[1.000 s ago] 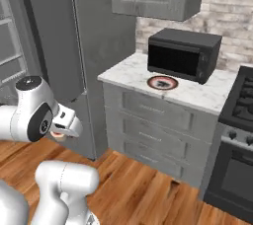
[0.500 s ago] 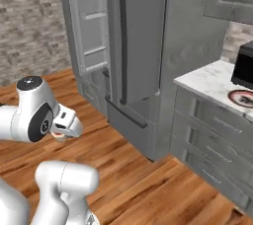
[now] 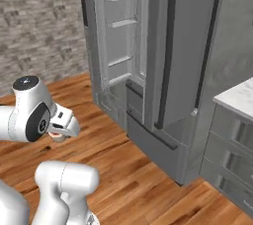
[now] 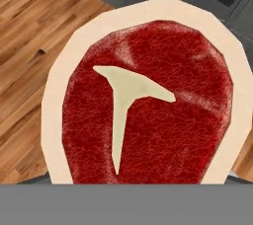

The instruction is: Place the steak on the counter behind the older steak on the same shelf of the fridge to maintain FIFO order. Close the fridge door when finished.

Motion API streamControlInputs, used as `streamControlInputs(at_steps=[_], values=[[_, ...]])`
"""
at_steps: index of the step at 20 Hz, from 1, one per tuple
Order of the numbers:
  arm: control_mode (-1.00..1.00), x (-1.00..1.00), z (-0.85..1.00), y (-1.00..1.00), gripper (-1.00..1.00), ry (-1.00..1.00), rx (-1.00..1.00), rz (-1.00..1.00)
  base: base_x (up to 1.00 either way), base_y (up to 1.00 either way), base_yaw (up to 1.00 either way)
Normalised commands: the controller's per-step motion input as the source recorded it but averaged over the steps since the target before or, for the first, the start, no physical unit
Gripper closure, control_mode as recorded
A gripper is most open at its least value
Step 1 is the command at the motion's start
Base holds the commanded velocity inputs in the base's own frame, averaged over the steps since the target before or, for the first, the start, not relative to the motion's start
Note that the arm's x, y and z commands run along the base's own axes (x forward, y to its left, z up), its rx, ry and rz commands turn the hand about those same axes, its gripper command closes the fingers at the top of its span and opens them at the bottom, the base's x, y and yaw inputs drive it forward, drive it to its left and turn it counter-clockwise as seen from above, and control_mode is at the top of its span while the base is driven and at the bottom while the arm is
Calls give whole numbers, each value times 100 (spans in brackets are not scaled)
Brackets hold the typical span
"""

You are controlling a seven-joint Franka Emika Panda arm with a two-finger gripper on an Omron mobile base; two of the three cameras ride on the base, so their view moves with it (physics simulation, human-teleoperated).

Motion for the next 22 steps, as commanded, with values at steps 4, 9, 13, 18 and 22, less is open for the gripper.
streamControlInputs(at_steps=[4, 9, 13, 18, 22], values=[[100, 0, 0, 0, 100, 0, 0, 0, 51, 37, -43], [100, 0, 0, 0, 100, 0, 0, 0, 48, 39, -61], [100, 0, 0, 0, 100, 0, 0, 0, 92, 89, -60], [100, 0, 0, 0, 100, 0, 0, 0, 100, 91, -31], [100, 0, 0, 0, 100, 0, 0, 0, 78, 14, -10]])
